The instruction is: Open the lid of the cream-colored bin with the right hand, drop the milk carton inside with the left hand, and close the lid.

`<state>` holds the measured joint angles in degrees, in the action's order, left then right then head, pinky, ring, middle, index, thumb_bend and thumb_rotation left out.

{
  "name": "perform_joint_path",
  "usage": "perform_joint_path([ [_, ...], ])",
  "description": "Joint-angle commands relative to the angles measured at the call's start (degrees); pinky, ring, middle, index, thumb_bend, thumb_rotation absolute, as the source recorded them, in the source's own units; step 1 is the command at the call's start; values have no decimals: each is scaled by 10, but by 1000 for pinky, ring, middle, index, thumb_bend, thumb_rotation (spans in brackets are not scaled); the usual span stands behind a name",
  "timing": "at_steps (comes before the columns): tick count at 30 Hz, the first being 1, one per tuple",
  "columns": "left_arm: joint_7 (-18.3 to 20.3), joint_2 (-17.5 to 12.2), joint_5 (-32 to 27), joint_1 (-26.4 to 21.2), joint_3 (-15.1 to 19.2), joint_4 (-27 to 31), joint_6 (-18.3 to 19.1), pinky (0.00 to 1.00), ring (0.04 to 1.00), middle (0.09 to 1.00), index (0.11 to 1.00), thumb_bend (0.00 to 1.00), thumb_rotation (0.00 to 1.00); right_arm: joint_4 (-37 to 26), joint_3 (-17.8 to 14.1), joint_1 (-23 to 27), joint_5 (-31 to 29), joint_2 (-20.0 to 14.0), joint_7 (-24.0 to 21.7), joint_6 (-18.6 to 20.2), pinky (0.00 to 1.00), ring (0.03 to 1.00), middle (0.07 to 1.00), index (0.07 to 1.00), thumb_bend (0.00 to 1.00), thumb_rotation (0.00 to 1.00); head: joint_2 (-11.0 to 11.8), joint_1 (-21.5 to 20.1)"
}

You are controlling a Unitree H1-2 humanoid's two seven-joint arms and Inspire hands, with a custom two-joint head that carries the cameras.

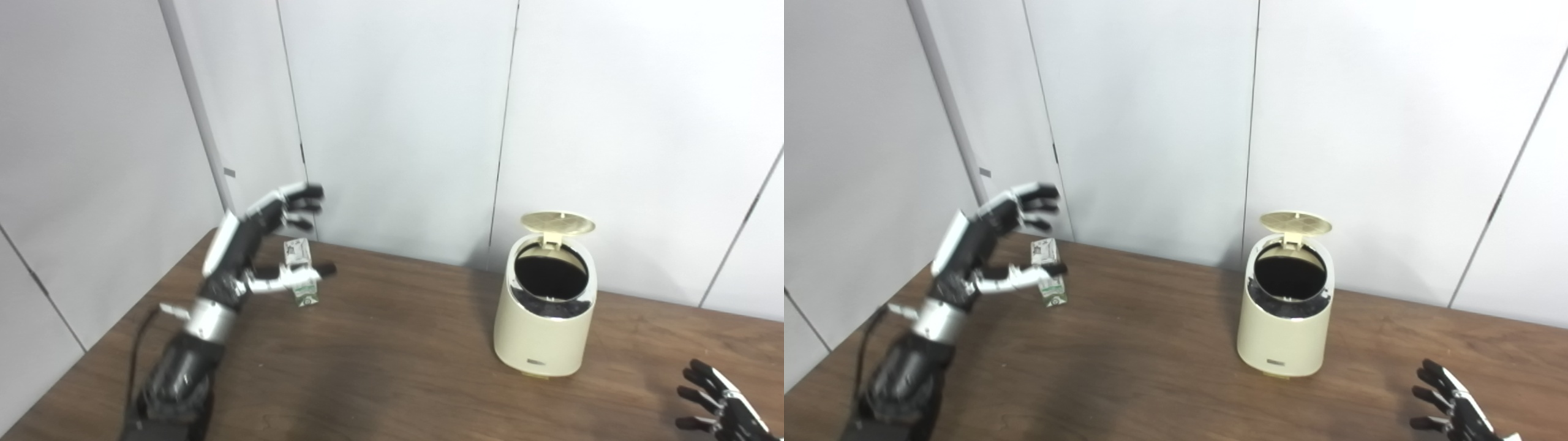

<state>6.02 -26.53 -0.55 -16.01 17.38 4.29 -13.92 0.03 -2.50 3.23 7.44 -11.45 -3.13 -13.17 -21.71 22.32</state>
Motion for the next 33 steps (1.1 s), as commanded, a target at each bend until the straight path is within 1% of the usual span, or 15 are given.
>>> perform_joint_path([
  [1, -16, -19, 12, -24, 6, -19, -6, 627, 739, 796, 815, 845, 96, -14, -4, 18, 0, -7, 5, -6, 569, 783, 851, 851, 969, 503, 1, 1],
  [4, -27, -32, 34, -36, 6, -53, -22, 632, 746, 796, 815, 852, 95, -12, -3, 19, 0, -10, 3, -7, 556, 783, 854, 850, 967, 506, 1, 1],
  [10, -29, -53, 42, -60, 9, -116, -29, 658, 788, 812, 824, 915, 133, -10, -2, 20, -1, -12, 3, -11, 523, 763, 847, 842, 979, 511, -3, -2],
  [11, -29, -56, 42, -64, 8, -126, -29, 684, 802, 817, 830, 920, 143, -9, -1, 20, 0, -12, 3, -12, 520, 761, 847, 841, 981, 513, -3, -2],
  [14, -26, -63, 39, -74, 5, -161, -33, 801, 868, 849, 855, 925, 172, -8, -1, 20, -2, -13, 2, -10, 525, 766, 848, 843, 976, 507, -2, -2],
  [15, -24, -64, 33, -77, 4, -174, -33, 861, 901, 873, 866, 947, 181, -8, -1, 21, -2, -13, 2, -9, 524, 766, 850, 844, 981, 510, -2, -2],
  [16, -20, -64, 26, -80, 4, -186, -34, 884, 915, 885, 872, 957, 180, -8, -1, 21, -2, -13, 1, -9, 523, 765, 851, 844, 983, 511, -3, -2],
  [18, -19, -65, 21, -85, 2, -210, -39, 875, 920, 896, 880, 967, 178, -5, -2, 22, -7, -14, 0, -13, 520, 764, 852, 844, 986, 510, -3, -3],
  [21, -24, -66, 22, -93, -2, -250, -58, 835, 899, 882, 888, 992, 189, -4, -3, 22, -7, -15, 1, -12, 519, 764, 852, 841, 999, 519, -1, -2],
  [25, -37, -69, 35, -102, -11, -301, -83, 801, 877, 874, 904, 1000, 227, -4, -4, 22, -5, -17, 1, -13, 519, 754, 855, 844, 1000, 534, 0, -2],
  [30, -41, -68, 29, -115, -20, -357, -115, 874, 922, 910, 938, 1000, 239, -12, -5, 20, -7, -17, 1, -4, 497, 725, 836, 827, 1000, 554, -2, -5],
  [31, -39, -67, 26, -118, -22, -369, -118, 899, 937, 924, 948, 1000, 254, -13, -6, 19, -6, -17, 1, -3, 493, 720, 832, 822, 1000, 553, -2, -5],
  [33, -37, -67, 22, -123, -25, -383, -121, 913, 949, 941, 963, 1000, 260, -14, -7, 19, -7, -17, 2, -2, 488, 716, 828, 818, 1000, 554, -2, -5],
])
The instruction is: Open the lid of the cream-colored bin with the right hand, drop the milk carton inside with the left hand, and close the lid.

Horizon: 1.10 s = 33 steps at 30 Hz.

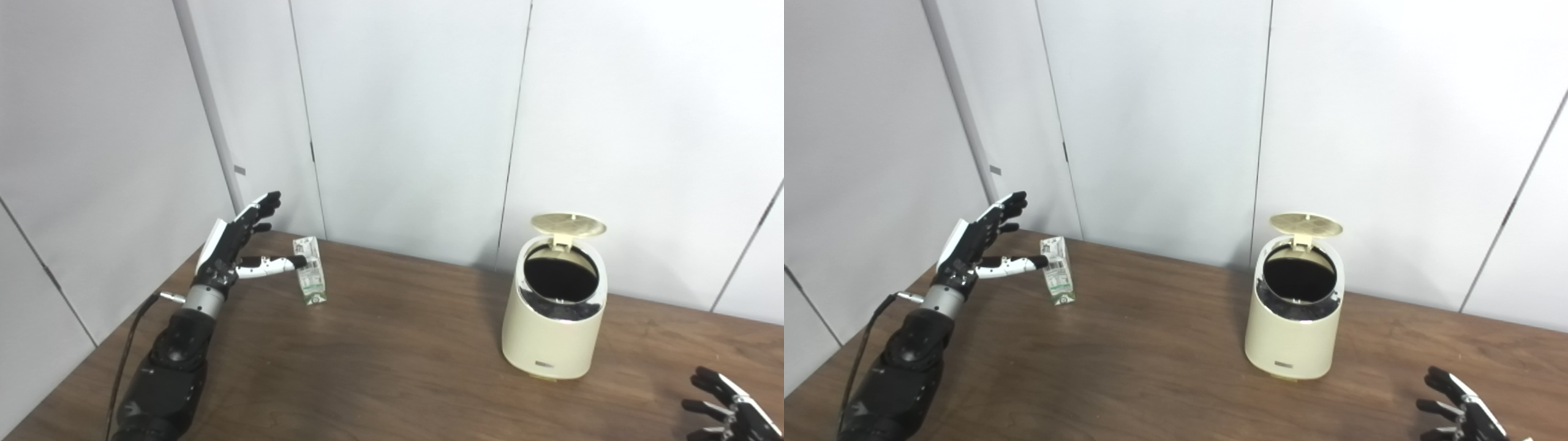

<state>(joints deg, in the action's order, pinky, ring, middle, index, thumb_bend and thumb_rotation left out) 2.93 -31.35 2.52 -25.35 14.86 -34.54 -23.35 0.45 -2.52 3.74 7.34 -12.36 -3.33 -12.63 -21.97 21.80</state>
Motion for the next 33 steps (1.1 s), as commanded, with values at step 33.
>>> perform_joint_path([
  [33, -22, 6, -21, -37, -41, -77, -35, 683, 739, 787, 815, 966, 115, -22, -17, -5, -39, -21, -15, -23, 484, 685, 804, 794, 1000, 558, -20, 4],
])
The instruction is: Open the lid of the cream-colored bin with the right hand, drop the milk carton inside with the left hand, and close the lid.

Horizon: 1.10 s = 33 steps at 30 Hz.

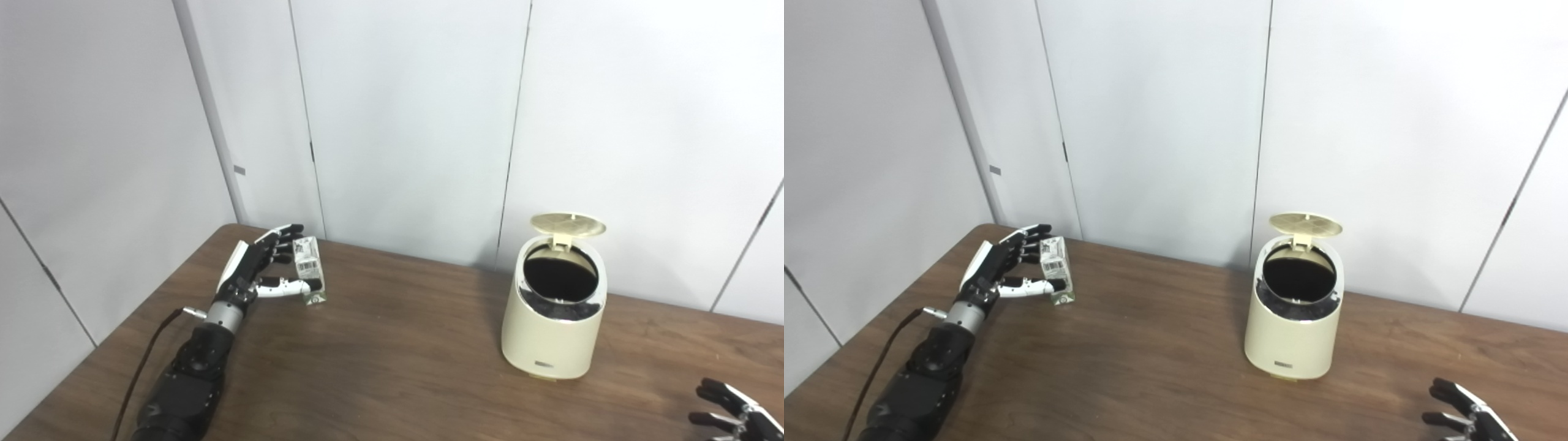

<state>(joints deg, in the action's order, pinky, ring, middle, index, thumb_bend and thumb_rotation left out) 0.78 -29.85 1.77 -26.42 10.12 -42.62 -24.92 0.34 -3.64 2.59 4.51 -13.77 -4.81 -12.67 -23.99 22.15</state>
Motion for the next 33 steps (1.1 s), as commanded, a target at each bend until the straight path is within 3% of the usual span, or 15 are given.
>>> perform_joint_path([
  [1, 0, -7, -16, -27, 6, 1, -19, 681, 736, 781, 805, 968, 108, -22, -5, 6, -10, -7, 0, -23, 487, 686, 806, 794, 1000, 555, -1, -1],
  [6, -3, -3, -13, -31, 3, -11, -18, 681, 734, 773, 797, 951, 82, -24, -4, 4, -1, -7, 5, -18, 485, 682, 809, 797, 1000, 558, -1, -1],
  [16, -15, -3, -3, -38, -3, -23, -20, 651, 712, 765, 792, 950, 122, -19, -2, 7, -5, -5, 2, -23, 505, 700, 825, 811, 1000, 536, 2, -4],
  [21, -21, 7, -16, -34, 9, -19, -20, 608, 669, 717, 757, 935, 67, -21, 0, 2, 0, -7, 2, -24, 517, 707, 834, 820, 1000, 538, 9, -11],
  [25, -48, 15, -10, -33, 18, -17, -20, 568, 618, 669, 724, 931, 43, -26, 1, -2, 0, -7, 1, -24, 520, 707, 837, 822, 996, 534, 5, -13],
  [31, -119, 20, 21, -33, 9, -13, -20, 444, 489, 539, 603, 826, 0, -35, 0, -6, -2, -8, 1, -13, 530, 711, 841, 824, 1000, 533, -3, -12],
  [32, -123, 21, 19, -33, 9, -11, -20, 427, 471, 508, 585, 663, 0, -36, 0, -6, -3, -8, 0, -13, 529, 712, 841, 825, 1000, 535, -3, -11],
  [33, -123, 21, 16, -34, 9, -9, -20, 415, 455, 478, 558, 593, 0, -37, 0, -6, -4, -8, -1, -13, 528, 711, 842, 826, 999, 531, -4, -10],
])
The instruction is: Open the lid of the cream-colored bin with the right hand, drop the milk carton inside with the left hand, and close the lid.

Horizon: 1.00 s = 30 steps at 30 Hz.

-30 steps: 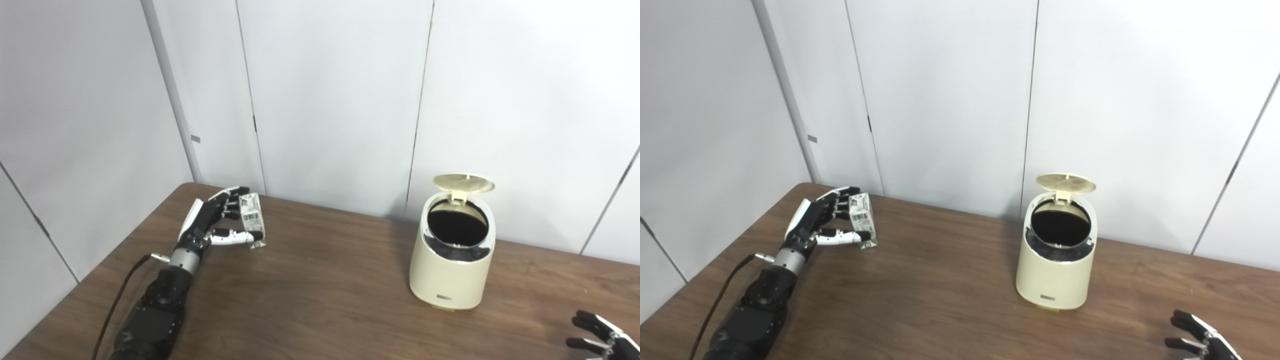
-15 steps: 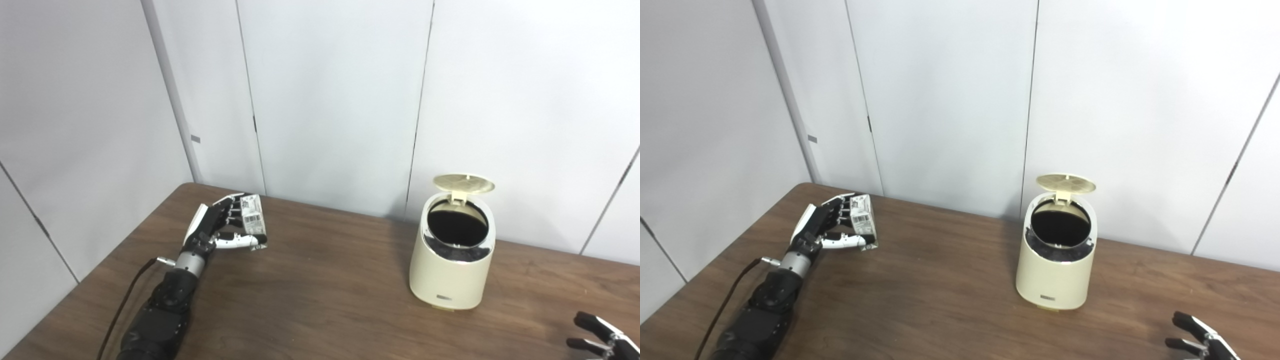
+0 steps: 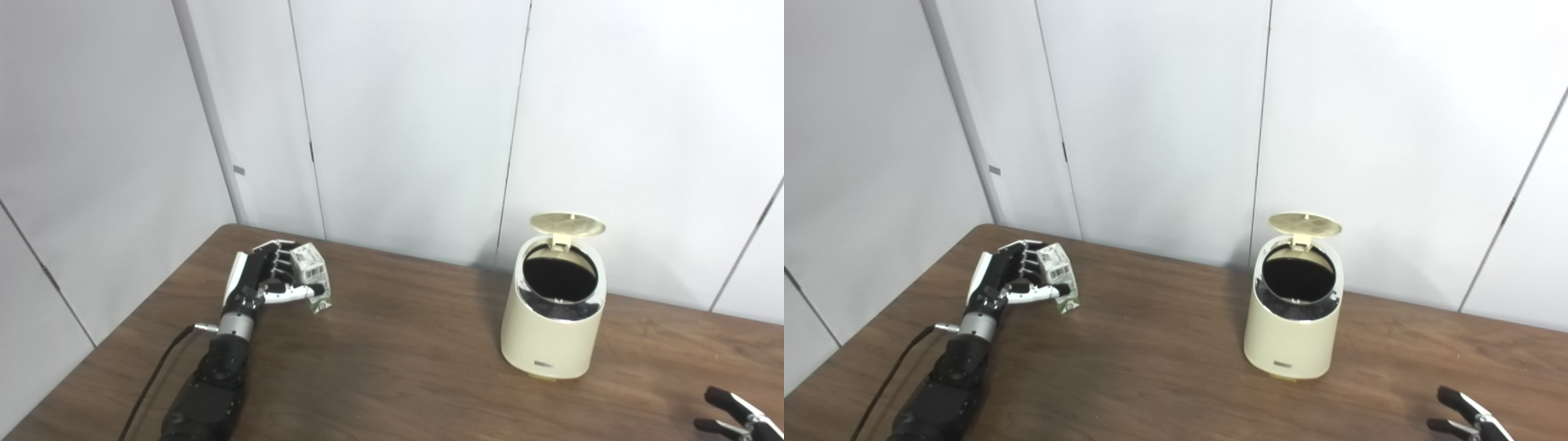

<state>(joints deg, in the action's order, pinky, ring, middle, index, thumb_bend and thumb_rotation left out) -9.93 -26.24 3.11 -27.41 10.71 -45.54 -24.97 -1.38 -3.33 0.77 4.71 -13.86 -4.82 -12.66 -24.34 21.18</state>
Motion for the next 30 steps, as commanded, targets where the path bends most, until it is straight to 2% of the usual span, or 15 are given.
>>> perform_joint_path([
  [1, -18, -15, 1, -24, 2, 20, -19, 409, 447, 463, 544, 557, 0, -19, -3, 12, -8, -8, -1, -15, 527, 710, 842, 826, 998, 530, -1, 2],
  [9, -14, -8, -13, -26, 1, 18, -19, 395, 438, 462, 507, 522, 0, -12, -3, 14, -7, -11, -3, -25, 540, 724, 851, 835, 970, 532, -5, 4],
  [16, 2, -1, -20, -20, -2, 36, -19, 395, 436, 464, 507, 521, 0, -23, -2, 12, 1, -8, 0, -11, 549, 729, 857, 841, 972, 546, -6, -2],
  [19, 21, 3, -28, -14, -1, 60, -19, 388, 428, 478, 519, 506, 0, -24, 0, 13, 4, -6, 1, -6, 553, 732, 857, 841, 963, 537, -7, -9],
  [25, 34, 13, -19, -9, -10, 127, -19, 395, 422, 485, 527, 502, 0, -28, 5, 16, 23, 0, 7, 3, 576, 744, 873, 861, 939, 530, -8, -31],
  [27, 38, 17, -18, -12, -15, 154, -19, 376, 415, 487, 532, 501, 0, -31, 6, 18, 29, 5, 10, 9, 599, 760, 880, 867, 921, 509, -9, -44],
  [30, 70, 32, -36, -19, -20, 207, -19, 382, 419, 491, 531, 501, 0, -40, 9, 23, 32, 12, 9, 22, 646, 792, 900, 883, 854, 425, -10, -59],
])
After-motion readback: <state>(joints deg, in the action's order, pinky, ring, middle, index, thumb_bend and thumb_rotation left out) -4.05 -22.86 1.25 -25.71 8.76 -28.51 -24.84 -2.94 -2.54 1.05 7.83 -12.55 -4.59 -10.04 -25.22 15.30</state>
